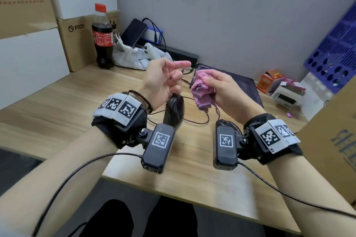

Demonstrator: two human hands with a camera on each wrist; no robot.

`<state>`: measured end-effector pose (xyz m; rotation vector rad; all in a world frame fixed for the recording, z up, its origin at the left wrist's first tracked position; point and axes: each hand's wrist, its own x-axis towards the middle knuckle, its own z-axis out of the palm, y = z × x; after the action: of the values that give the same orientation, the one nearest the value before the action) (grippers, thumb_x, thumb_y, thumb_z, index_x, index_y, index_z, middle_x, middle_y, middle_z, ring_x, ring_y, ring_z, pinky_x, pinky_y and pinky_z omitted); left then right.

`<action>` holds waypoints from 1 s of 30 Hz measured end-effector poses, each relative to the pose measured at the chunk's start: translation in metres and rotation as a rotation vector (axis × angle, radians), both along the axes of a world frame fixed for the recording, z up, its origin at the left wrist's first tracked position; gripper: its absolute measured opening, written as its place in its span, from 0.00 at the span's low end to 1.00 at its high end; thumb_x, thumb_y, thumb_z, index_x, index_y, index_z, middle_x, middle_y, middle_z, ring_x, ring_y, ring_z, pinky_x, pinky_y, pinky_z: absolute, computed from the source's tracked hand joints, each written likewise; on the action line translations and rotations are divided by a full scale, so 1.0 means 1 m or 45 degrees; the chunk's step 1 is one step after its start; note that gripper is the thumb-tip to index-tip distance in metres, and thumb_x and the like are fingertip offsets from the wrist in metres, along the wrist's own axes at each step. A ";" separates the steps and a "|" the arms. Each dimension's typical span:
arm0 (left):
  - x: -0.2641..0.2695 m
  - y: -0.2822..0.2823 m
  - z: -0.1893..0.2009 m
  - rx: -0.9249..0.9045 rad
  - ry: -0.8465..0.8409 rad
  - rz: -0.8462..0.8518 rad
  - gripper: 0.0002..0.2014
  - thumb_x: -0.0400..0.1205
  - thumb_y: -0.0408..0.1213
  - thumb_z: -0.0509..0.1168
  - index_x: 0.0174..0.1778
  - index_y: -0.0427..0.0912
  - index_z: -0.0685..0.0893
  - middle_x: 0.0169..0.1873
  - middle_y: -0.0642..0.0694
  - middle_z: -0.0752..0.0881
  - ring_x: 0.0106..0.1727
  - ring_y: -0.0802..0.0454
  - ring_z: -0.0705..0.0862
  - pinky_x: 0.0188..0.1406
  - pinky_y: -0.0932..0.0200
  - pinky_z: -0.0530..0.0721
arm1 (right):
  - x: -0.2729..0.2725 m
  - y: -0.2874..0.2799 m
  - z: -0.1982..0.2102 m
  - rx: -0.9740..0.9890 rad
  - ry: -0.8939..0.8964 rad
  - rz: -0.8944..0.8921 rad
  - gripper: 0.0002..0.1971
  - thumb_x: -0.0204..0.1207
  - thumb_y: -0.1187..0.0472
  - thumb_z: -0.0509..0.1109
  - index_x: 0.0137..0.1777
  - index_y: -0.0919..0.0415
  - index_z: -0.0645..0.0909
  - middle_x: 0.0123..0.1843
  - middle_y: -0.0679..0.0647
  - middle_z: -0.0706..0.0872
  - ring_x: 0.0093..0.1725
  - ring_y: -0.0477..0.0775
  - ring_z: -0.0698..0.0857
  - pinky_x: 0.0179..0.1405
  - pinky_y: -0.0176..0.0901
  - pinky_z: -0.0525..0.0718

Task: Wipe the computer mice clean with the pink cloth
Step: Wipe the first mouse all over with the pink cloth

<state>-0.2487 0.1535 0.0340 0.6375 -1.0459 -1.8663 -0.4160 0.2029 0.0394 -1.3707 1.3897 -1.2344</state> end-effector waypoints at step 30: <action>-0.015 0.006 0.041 -0.220 -0.154 0.229 0.27 0.76 0.11 0.54 0.28 0.49 0.53 0.18 0.54 0.58 0.14 0.62 0.54 0.07 0.68 0.53 | 0.028 0.031 0.011 -0.319 0.322 -0.031 0.08 0.85 0.61 0.62 0.61 0.57 0.79 0.44 0.51 0.85 0.36 0.38 0.83 0.35 0.30 0.81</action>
<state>-0.2637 0.1590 0.0753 0.7241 -1.1734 -1.5793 -0.3883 0.2337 0.0505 -1.7363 1.4612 -1.3203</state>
